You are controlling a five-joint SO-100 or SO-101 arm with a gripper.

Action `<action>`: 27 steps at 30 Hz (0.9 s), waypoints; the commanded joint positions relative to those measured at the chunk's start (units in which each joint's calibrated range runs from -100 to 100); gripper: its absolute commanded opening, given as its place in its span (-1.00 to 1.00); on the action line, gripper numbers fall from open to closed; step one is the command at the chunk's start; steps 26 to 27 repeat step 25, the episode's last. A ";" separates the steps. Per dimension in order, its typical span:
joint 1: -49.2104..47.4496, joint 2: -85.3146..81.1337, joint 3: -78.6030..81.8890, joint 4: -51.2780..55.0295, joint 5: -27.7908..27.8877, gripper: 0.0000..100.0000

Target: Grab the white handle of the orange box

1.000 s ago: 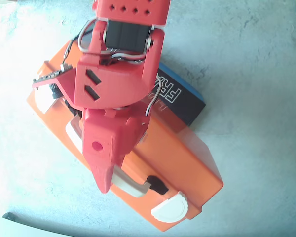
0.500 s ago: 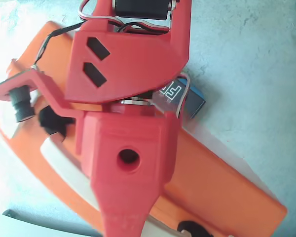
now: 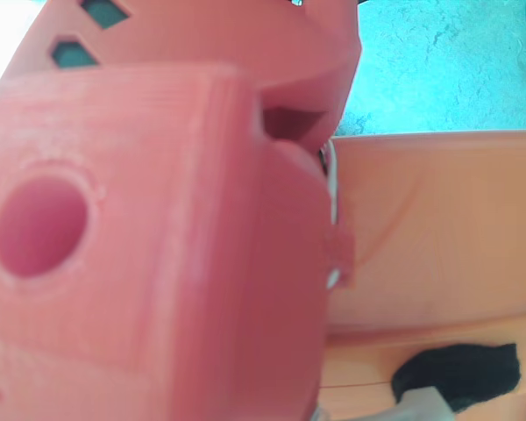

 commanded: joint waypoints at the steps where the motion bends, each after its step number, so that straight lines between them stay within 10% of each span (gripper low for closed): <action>1: -0.02 5.84 11.82 3.55 -0.31 -0.97; 27: -0.26 3.81 11.38 4.23 -0.31 -0.97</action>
